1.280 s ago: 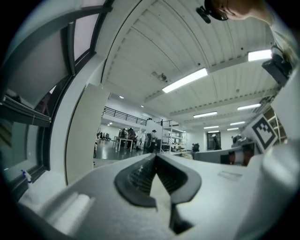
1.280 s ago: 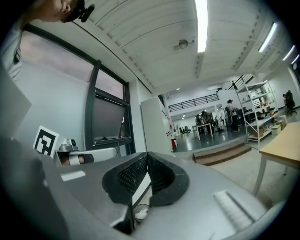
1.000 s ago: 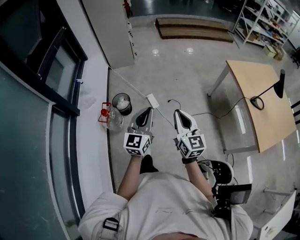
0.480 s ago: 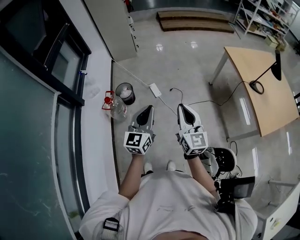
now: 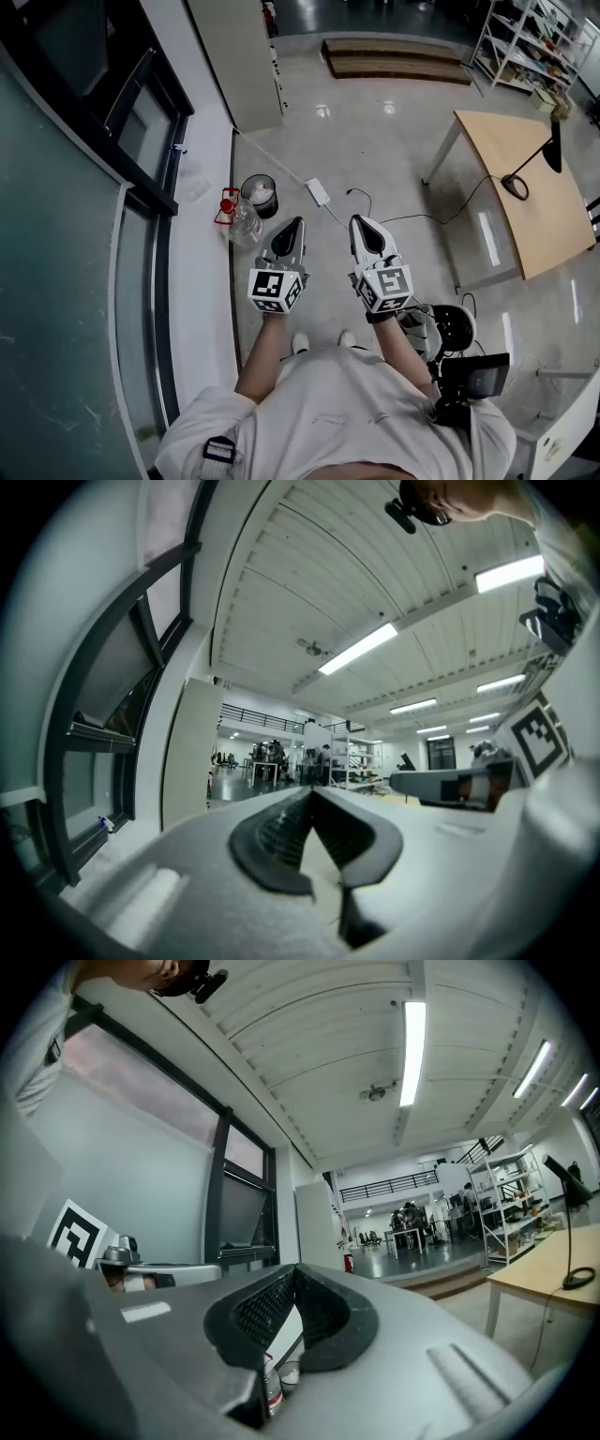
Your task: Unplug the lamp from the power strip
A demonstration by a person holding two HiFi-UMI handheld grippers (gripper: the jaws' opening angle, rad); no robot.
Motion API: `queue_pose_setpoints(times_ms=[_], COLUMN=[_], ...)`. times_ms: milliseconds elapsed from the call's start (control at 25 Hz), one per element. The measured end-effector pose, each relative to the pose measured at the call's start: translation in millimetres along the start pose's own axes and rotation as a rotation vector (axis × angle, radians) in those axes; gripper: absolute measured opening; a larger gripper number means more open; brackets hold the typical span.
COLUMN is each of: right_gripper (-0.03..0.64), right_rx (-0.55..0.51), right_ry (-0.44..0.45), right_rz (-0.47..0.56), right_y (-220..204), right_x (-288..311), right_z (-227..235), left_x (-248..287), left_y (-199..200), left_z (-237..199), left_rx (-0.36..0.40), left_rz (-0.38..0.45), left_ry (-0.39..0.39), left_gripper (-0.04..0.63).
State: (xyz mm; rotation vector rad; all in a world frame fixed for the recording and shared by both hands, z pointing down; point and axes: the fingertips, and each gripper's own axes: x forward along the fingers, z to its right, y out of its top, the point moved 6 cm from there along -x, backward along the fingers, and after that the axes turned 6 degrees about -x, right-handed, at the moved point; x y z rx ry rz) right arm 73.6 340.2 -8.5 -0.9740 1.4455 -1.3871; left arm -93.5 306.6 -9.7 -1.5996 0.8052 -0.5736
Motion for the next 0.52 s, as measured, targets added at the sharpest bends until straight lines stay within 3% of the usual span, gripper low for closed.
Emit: queue_pose_setpoints(times_ms=[320,520], right_gripper=[0.008,0.008], right_rx=[-0.013,-0.015], right_ry=[-0.005,-0.013], right_rz=[-0.021,-0.033], right_y=[-0.6,-5.2], right_x=[6.1,11.5], right_z=[-16.0,-25.6], left_x=[-2.4,-8.5], left_y=[10.1,6.3], left_z=[1.6,-11.5], left_rx=[0.029,0.029], left_rz=[0.015,0.004], left_ry=[-0.065,-0.067], left_gripper=[0.002,0.002])
